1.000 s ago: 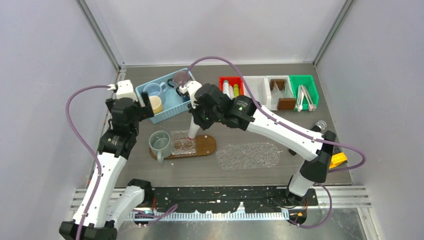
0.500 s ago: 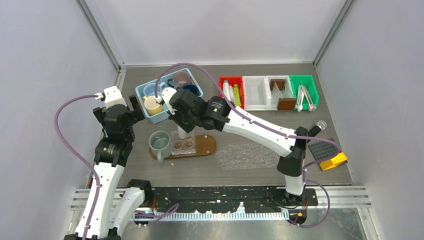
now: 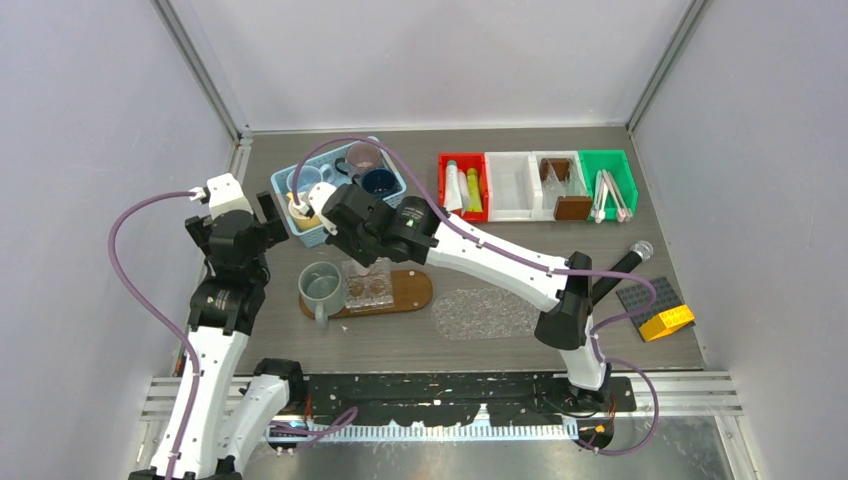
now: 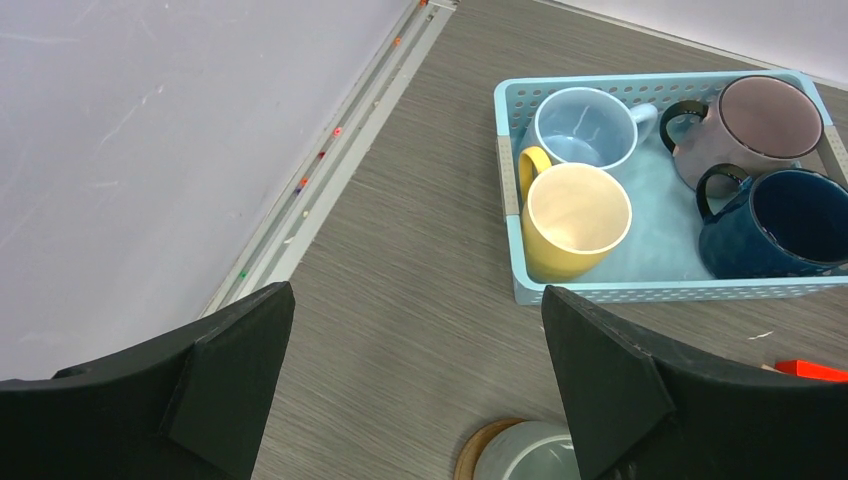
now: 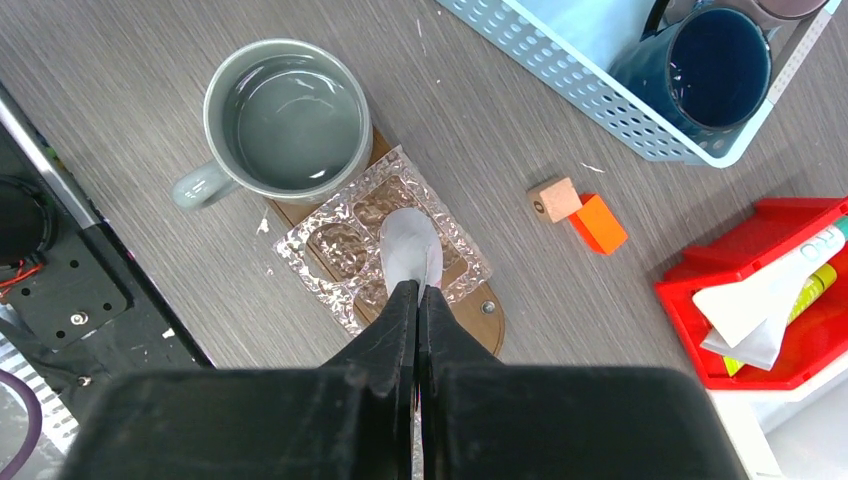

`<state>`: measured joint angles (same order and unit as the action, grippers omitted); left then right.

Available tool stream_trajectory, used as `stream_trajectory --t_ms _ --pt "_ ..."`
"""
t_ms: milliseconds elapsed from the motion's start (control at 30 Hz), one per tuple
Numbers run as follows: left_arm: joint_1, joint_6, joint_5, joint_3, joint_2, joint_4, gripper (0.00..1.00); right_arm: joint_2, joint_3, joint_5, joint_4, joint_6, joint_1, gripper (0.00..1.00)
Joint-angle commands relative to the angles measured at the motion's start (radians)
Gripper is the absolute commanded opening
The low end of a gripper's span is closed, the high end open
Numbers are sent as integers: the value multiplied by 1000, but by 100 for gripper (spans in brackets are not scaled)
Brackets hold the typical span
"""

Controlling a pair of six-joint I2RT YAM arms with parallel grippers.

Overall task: Prepare toiletry sets of a toothbrush and toothpaste on the tray
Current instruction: Place the toothpaste in the toothpaste holder.

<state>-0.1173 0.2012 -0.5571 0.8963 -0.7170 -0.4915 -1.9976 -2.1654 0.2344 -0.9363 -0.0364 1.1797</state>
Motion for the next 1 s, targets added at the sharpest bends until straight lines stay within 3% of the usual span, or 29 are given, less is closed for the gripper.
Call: stream_trajectory --t_ms 0,967 --pt "-2 -9 -12 0 12 19 99 3 -57 23 16 -26 12 1" --pt "-5 -9 -2 -2 8 21 99 -9 158 7 229 -20 21 1"
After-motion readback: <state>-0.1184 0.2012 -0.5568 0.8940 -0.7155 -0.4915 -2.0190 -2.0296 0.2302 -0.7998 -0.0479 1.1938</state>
